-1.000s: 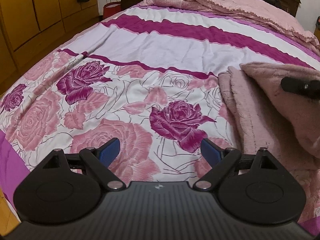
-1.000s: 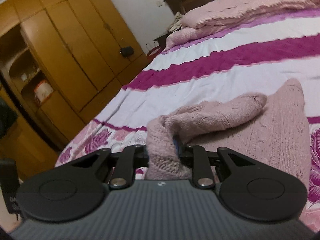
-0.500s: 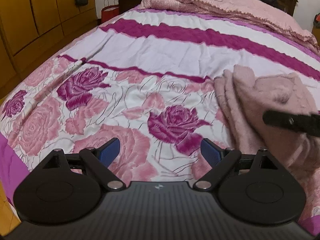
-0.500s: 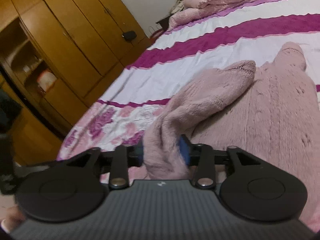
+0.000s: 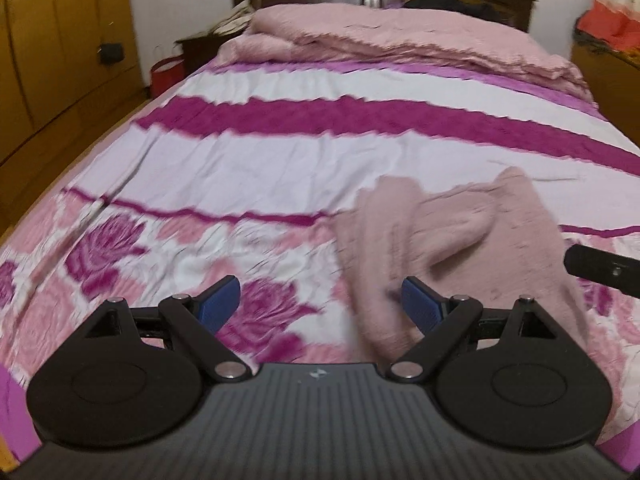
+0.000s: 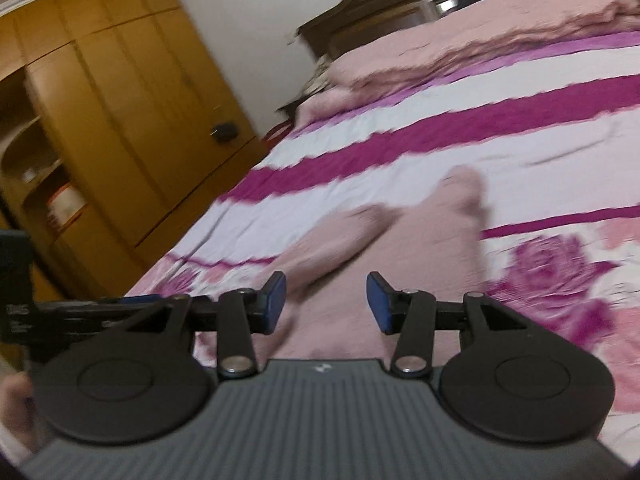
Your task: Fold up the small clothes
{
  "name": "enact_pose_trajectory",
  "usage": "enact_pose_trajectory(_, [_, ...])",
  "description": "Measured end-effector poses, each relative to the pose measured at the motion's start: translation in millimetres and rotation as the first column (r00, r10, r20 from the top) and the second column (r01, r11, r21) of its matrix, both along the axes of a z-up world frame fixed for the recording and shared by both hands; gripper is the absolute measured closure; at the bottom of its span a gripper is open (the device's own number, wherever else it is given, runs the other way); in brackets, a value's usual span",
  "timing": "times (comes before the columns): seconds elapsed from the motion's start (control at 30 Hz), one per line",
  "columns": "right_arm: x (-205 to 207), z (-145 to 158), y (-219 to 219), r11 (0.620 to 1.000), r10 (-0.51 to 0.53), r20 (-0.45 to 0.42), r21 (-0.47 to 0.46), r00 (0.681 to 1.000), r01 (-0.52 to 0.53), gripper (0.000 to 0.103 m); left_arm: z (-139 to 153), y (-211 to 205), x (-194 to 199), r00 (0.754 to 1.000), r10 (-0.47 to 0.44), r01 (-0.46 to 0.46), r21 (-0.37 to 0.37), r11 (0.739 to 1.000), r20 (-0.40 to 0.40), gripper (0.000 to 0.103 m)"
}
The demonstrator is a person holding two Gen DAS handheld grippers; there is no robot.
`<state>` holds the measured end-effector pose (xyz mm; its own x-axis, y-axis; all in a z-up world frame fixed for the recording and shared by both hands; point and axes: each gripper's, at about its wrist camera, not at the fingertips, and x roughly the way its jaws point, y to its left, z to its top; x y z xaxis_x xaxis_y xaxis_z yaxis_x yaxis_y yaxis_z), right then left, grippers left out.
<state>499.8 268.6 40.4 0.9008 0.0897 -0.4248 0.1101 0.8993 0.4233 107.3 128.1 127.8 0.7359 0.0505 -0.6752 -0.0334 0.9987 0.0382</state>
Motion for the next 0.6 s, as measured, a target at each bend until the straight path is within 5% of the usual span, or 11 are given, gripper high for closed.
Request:
enact_pose_trajectory(0.23, [-6.6, -16.8, -34.5, 0.986, -0.167, -0.045, -0.021, 0.985, 0.166, 0.054, 0.9, -47.4, 22.7, 0.989, -0.145, 0.145, 0.001, 0.989, 0.02, 0.011])
enact_pose_trajectory(0.6, [-13.0, -30.0, -58.1, 0.971, -0.239, -0.066, -0.022, 0.969, 0.238, 0.054, -20.2, -82.9, 73.4, 0.968, -0.25, 0.25, -0.03, 0.968, 0.008, 0.011])
